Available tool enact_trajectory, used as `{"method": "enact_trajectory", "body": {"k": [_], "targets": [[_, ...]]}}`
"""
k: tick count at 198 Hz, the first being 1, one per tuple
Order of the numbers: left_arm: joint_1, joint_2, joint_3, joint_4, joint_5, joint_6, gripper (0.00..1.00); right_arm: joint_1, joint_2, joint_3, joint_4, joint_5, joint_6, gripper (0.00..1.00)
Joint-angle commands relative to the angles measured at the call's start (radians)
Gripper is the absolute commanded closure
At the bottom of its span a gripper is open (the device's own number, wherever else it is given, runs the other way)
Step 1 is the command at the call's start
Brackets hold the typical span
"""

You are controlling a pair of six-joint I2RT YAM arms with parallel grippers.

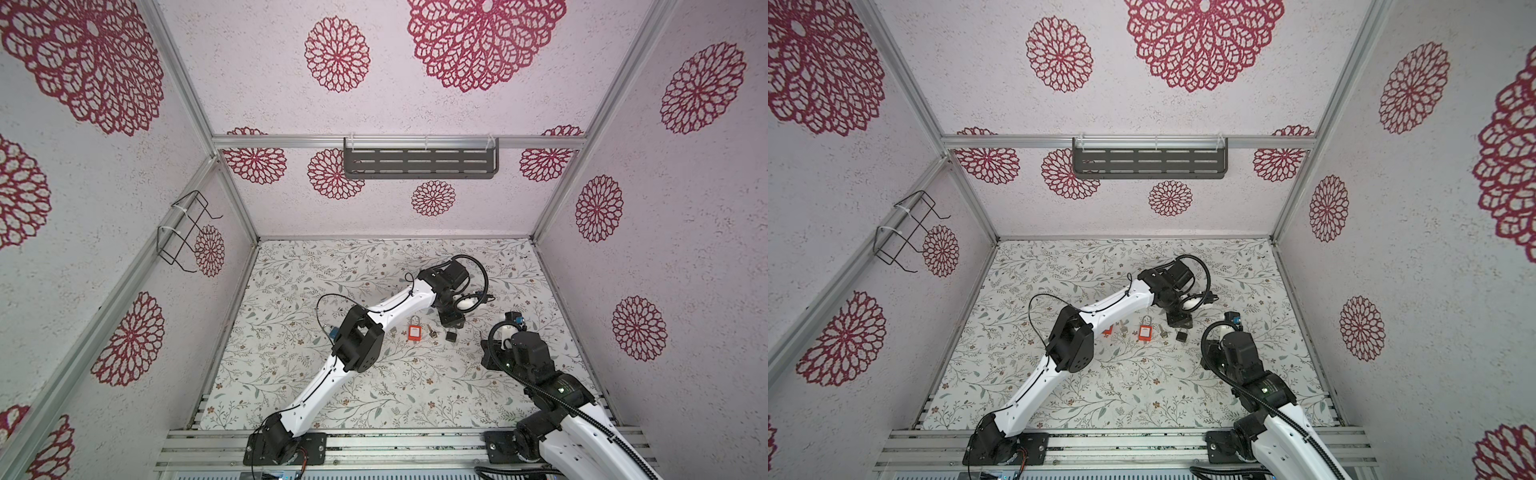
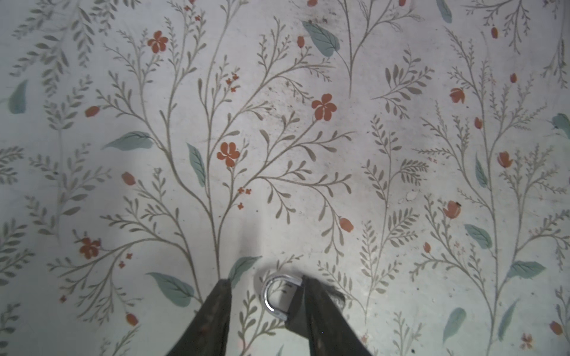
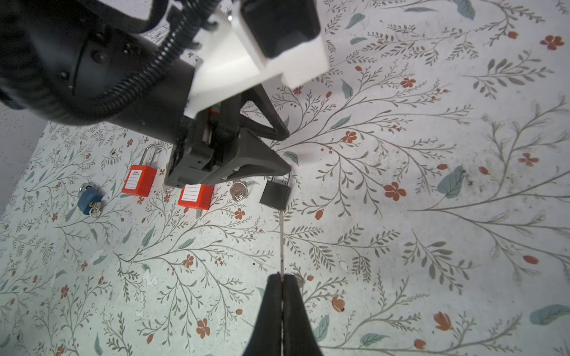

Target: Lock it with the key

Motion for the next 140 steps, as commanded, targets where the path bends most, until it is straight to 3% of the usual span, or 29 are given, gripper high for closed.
{"method": "enact_trajectory", "body": {"k": [1,48,95,140], "targets": [[0.058,-0.135,-0.080,0.120,-0.012,-0.072,0.57,-0.003,0.028,-0.012,0.058,0.005,0.042,1.00],[0.172,-0.396,-0.351,0.279,0.003,-0.287,0.52,-0.003,0.139,-0.059,0.189,0.020,0.099,1.00],[0.246,-0.670,-0.613,0.304,-0.165,-0.356,0.50,-0.004,0.271,-0.074,0.293,0.039,0.098,1.00],[0.329,-0.884,-0.824,0.297,-0.216,-0.413,0.48,-0.006,0.393,-0.052,0.366,0.044,0.079,1.00]]}}
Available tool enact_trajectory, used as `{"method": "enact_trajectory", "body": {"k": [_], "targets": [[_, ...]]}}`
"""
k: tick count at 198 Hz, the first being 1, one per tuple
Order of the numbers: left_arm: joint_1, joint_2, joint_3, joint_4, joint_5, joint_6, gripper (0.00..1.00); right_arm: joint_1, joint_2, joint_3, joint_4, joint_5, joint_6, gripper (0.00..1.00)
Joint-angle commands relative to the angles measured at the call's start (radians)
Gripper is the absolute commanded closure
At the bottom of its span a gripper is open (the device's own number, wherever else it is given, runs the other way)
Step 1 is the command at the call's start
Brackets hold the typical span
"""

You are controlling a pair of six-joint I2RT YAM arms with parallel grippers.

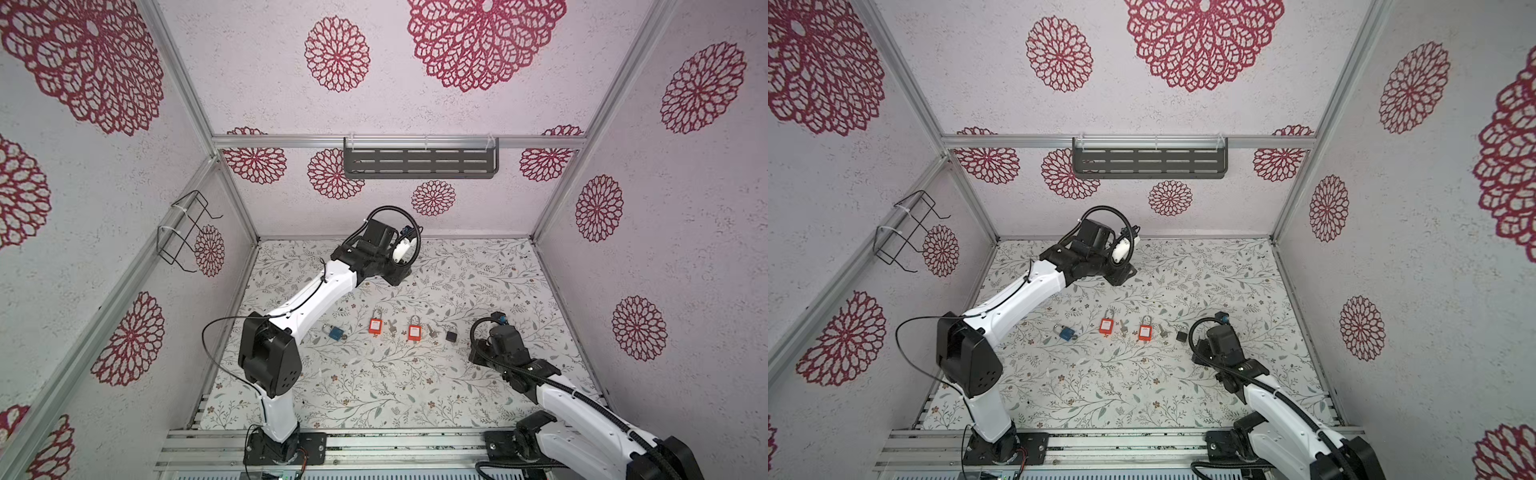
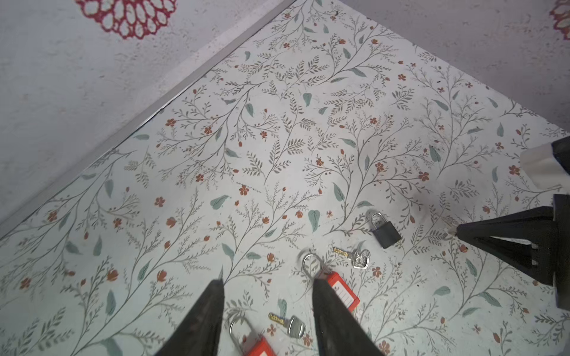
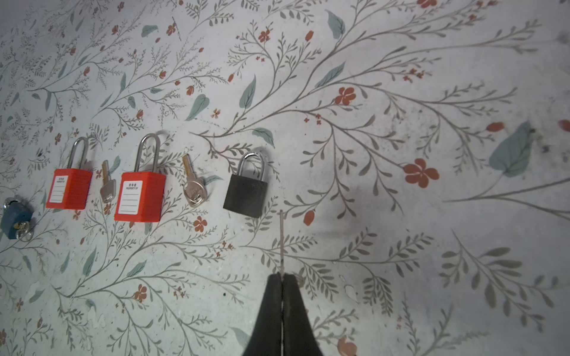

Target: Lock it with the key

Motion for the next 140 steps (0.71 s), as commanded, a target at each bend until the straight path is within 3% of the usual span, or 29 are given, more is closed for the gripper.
{"method": "enact_trajectory", "body": {"k": [1,60,140], "targets": [[0.039,-0.096,-0.106,0.019,-0.049,-0.050,0.48,-0.007,0.046,0.029,0.069,0.034,-0.003,1.00],[0.091,-0.284,-0.290,0.039,-0.104,-0.080,0.43,-0.032,0.169,0.060,0.126,-0.006,-0.049,1.00],[0.150,-0.340,-0.346,0.034,-0.099,-0.185,0.41,-0.055,0.340,0.140,0.145,-0.074,-0.084,1.00]]}}
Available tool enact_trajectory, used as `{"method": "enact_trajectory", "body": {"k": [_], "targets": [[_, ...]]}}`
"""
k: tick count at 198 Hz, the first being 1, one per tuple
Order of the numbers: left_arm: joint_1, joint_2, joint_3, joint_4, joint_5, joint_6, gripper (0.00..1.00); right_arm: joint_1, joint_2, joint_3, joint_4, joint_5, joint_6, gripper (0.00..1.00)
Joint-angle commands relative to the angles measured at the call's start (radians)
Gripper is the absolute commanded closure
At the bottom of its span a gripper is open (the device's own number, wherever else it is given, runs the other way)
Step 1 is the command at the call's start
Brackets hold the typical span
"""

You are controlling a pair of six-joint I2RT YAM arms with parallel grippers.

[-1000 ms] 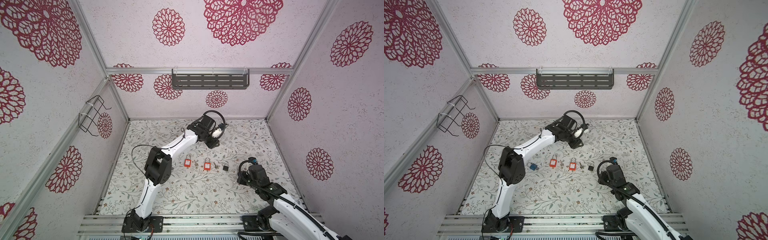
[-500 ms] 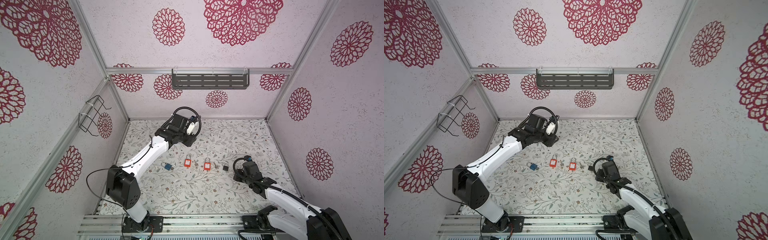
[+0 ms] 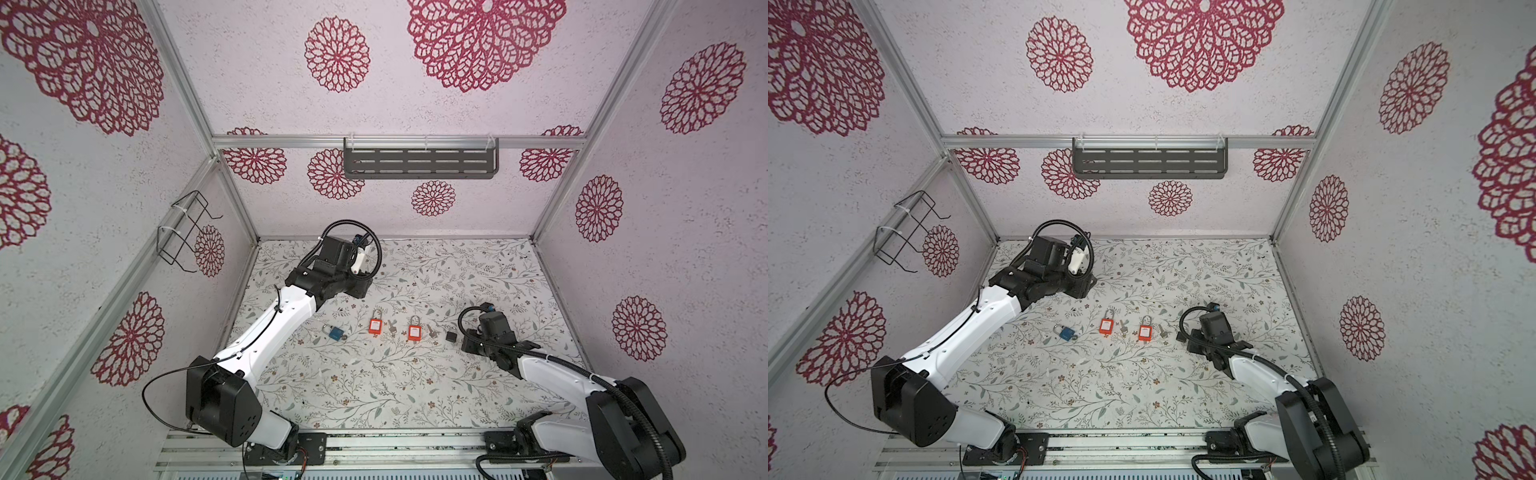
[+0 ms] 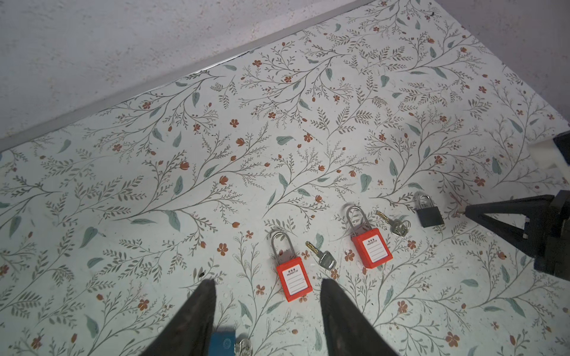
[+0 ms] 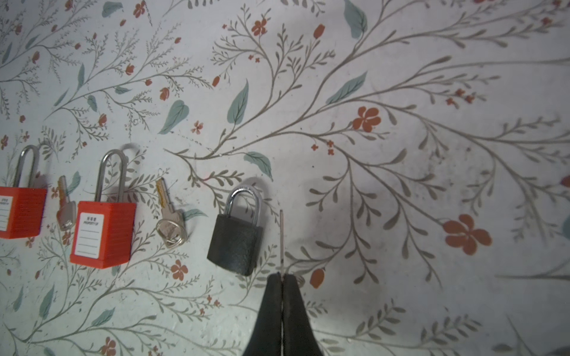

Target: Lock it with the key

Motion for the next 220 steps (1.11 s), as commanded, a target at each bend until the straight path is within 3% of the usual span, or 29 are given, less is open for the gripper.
{"method": "enact_trajectory", "body": {"k": [1,74,134,160,201,220], "targets": [[0.013,-0.035,-0.020,0.016,-0.002,-0.034,0.41,-0.007,0.026,0.028,0.021,-0.026,-0.019,1.00],[0.046,-0.075,-0.062,0.014,0.010,-0.065,0.39,-0.008,0.108,0.074,-0.021,-0.028,-0.022,0.98],[0.073,-0.101,-0.081,0.018,0.031,-0.087,0.36,-0.008,-0.018,0.100,-0.102,0.045,-0.049,0.65],[0.079,-0.134,-0.110,0.045,0.019,-0.078,0.34,-0.007,-0.109,0.136,-0.140,0.042,-0.134,0.59],[0.116,-0.216,-0.195,0.116,-0.009,-0.105,0.15,0.013,-0.132,0.236,-0.173,-0.139,-0.331,0.53],[0.144,-0.251,-0.223,0.129,-0.018,-0.136,0.02,0.071,-0.072,0.323,-0.216,-0.151,-0.400,0.53]]}}
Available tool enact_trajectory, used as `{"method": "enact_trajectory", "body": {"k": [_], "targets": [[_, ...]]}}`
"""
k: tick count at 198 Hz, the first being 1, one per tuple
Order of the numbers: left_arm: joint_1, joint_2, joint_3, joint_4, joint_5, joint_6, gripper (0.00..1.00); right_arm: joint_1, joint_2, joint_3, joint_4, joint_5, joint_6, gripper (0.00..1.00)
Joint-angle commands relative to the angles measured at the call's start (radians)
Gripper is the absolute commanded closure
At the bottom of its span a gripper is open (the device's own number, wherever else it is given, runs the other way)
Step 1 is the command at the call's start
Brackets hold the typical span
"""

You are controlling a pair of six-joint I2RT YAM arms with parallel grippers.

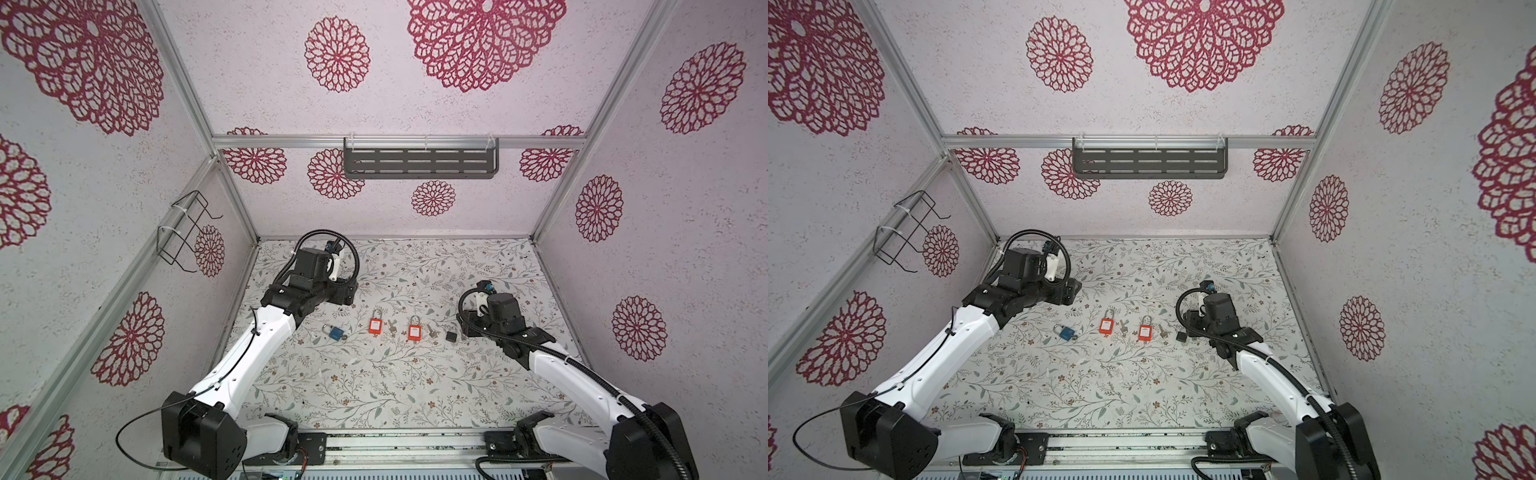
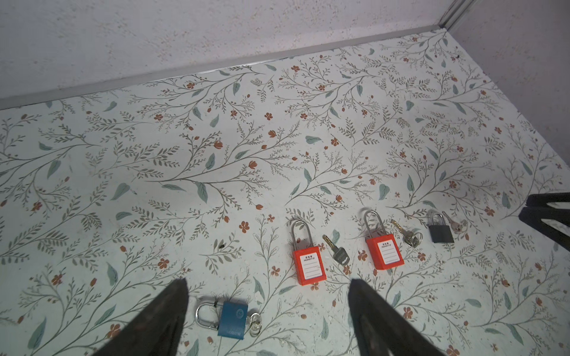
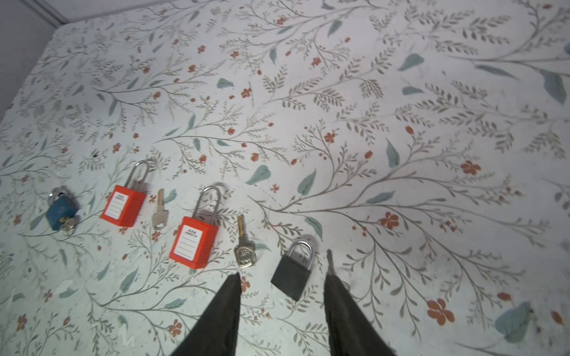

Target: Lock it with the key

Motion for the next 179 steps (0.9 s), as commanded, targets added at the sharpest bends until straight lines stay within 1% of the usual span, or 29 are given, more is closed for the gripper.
{"method": "enact_trajectory", "body": {"k": [1,28,39,50,58,78,96,111,139,156,179], "targets": [[0.038,-0.050,-0.026,0.062,-0.019,-0.039,0.02,0.057,0.054,0.108,-0.062,-0.072,-0.148,0.53],[0.094,-0.089,-0.056,0.077,-0.004,-0.059,0.03,0.176,0.214,0.282,-0.126,-0.025,-0.240,0.53],[0.123,-0.116,-0.088,0.111,0.020,-0.074,0.03,0.216,0.301,0.369,-0.162,-0.020,-0.259,0.53],[0.152,-0.153,-0.132,0.167,0.019,-0.111,0.03,0.255,0.391,0.460,-0.202,-0.022,-0.277,0.53],[0.173,-0.180,-0.163,0.204,-0.004,-0.140,0.03,0.284,0.453,0.525,-0.235,-0.022,-0.293,0.53],[0.208,-0.242,-0.229,0.248,-0.120,-0.206,0.03,0.356,0.605,0.682,-0.302,-0.032,-0.337,0.53],[0.244,-0.283,-0.278,0.264,-0.144,-0.228,0.03,0.415,0.731,0.816,-0.367,-0.042,-0.386,0.53],[0.298,-0.299,-0.292,0.242,-0.095,-0.253,0.03,0.445,0.830,0.923,-0.418,-0.055,-0.409,0.53],[0.401,-0.284,-0.299,0.222,0.017,-0.316,0.03,0.483,0.977,1.098,-0.500,-0.074,-0.435,0.53],[0.437,-0.275,-0.308,0.237,0.056,-0.334,0.03,0.498,1.046,1.188,-0.536,-0.089,-0.445,0.52],[0.458,-0.249,-0.301,0.236,0.091,-0.339,0.03,0.516,1.129,1.302,-0.585,-0.103,-0.457,0.52]]}}
